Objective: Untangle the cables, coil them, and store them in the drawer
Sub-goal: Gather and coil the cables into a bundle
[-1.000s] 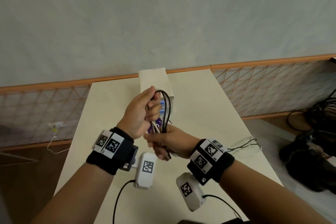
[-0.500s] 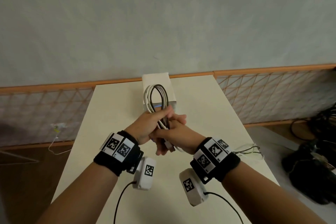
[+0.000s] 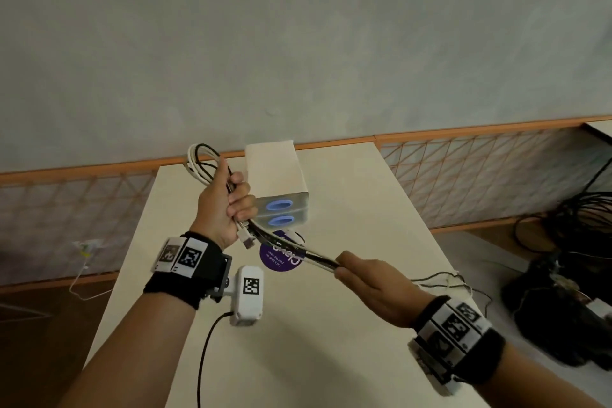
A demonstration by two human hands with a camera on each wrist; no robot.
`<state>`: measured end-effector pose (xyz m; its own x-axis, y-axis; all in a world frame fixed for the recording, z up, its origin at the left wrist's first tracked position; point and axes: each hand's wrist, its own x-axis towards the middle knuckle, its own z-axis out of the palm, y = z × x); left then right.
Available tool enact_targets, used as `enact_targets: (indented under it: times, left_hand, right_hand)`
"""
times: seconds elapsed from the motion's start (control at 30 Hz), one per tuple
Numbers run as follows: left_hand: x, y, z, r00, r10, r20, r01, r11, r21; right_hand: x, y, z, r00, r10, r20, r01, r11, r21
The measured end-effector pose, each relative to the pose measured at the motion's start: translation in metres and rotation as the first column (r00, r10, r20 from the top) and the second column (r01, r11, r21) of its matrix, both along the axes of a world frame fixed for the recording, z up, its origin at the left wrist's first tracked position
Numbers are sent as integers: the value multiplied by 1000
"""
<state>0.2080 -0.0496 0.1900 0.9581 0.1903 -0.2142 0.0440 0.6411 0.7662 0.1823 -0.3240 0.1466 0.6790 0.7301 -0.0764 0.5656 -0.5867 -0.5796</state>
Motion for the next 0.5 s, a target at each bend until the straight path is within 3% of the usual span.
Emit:
enact_targets:
  times: [0.1,0.2,0.27,0.37,0.5]
  left_hand:
    - [3,-6,-10,994,48,-96,-30,982,184]
    - [-2,-28,-19,975,-121,-184,176,932,317]
    - [-5,-44,-30,940,-269,-210,322,904,281]
    - [-14,-62,-32,861,-462,-211,497,854,156]
    - [-40,-75,-7,711,-689,-141,700,712,51]
  right_hand:
    - [-5,2,48,966,218,138,-208,975,-81]
    - [-11,18,87,851,417,319,-370,908,-199]
    - [-12,31,109,789,500,357,-464,866,-187]
    - [9,44,136,811,469,349,-482,874,-54]
    - [56,47,156,938,222,265,-248,966,69]
